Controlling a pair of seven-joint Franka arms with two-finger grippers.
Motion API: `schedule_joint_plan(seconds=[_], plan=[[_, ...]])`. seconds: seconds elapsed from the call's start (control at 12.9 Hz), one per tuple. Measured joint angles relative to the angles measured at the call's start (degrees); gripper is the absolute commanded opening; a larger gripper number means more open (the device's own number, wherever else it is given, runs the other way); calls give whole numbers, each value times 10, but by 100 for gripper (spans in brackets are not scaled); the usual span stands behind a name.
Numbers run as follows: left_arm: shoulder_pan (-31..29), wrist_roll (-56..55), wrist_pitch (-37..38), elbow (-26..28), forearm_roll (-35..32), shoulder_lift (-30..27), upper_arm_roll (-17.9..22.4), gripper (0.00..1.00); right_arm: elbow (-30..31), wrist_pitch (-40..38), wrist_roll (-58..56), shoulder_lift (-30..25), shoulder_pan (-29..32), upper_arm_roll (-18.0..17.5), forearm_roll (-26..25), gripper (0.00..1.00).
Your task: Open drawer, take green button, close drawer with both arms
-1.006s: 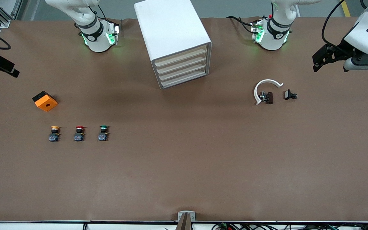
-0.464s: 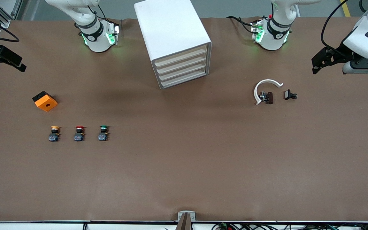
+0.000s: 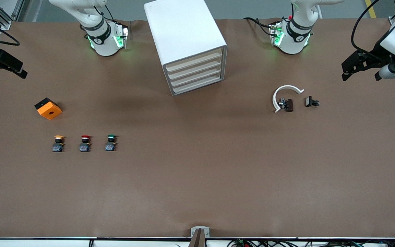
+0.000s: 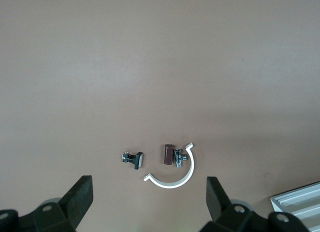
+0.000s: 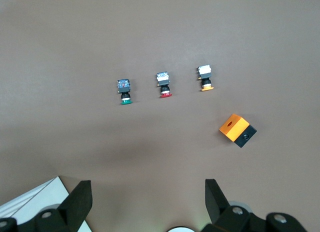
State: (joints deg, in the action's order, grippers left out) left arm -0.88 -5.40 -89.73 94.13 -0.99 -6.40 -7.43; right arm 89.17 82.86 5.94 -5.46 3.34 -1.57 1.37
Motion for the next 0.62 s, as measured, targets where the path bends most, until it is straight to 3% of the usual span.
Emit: schedule_joint_plan(seconds=[0.62], plan=[[-2, 3, 14, -7, 0, 2, 1, 100, 0, 5, -26, -4, 0, -3, -1, 100]])
